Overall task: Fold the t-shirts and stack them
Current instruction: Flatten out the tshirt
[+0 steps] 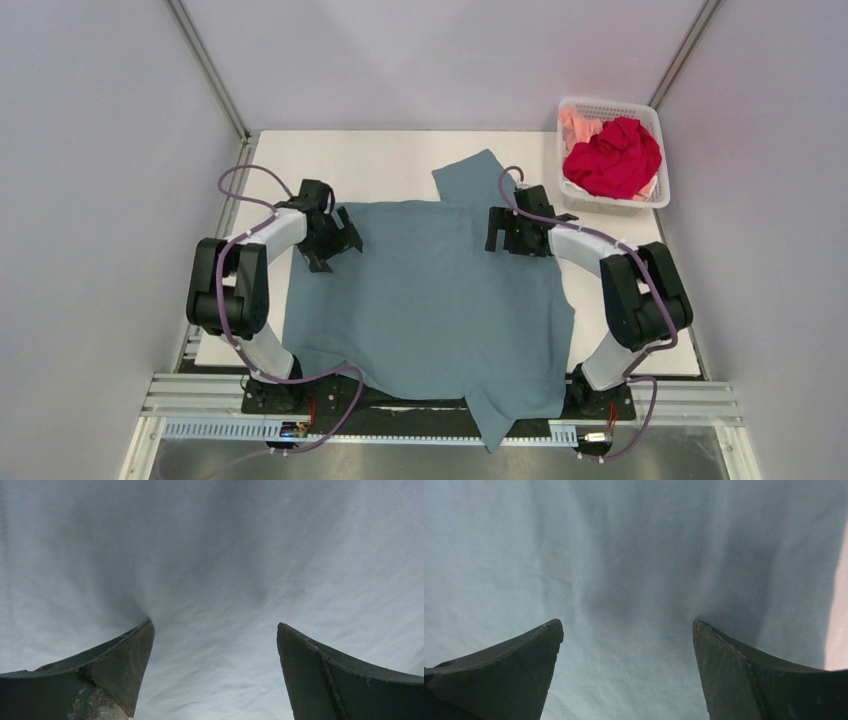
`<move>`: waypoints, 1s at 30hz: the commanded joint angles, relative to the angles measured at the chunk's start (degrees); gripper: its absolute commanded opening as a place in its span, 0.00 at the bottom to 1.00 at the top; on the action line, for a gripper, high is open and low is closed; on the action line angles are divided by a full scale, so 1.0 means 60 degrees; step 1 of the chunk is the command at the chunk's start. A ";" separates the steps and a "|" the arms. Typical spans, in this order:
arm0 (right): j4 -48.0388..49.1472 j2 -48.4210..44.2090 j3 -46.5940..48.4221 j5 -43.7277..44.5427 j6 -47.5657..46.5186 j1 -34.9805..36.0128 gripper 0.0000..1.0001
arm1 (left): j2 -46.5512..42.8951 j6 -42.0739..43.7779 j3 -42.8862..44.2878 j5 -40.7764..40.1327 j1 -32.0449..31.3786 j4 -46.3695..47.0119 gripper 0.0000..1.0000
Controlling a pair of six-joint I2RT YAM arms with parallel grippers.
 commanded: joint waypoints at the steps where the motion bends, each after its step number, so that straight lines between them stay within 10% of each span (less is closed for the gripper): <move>1: 0.0230 0.0683 0.0336 -0.0049 0.0561 0.0033 1.00 | 0.1115 -0.0347 0.0276 0.0725 -0.0015 0.0695 1.00; 12: 0.0085 0.2561 0.1914 0.0419 0.1208 -0.0634 1.00 | 0.4265 -0.0084 0.4041 0.1277 -0.0025 -0.0701 1.00; 23: -0.0295 0.4668 0.4665 -0.0071 0.1319 -0.1316 1.00 | 0.8574 0.0330 1.1635 0.1141 0.0260 -0.3756 1.00; 30: -0.0403 0.4962 0.5782 -0.0252 0.0924 -0.1350 1.00 | 0.8628 0.0325 1.1909 0.1644 0.0829 -0.2805 1.00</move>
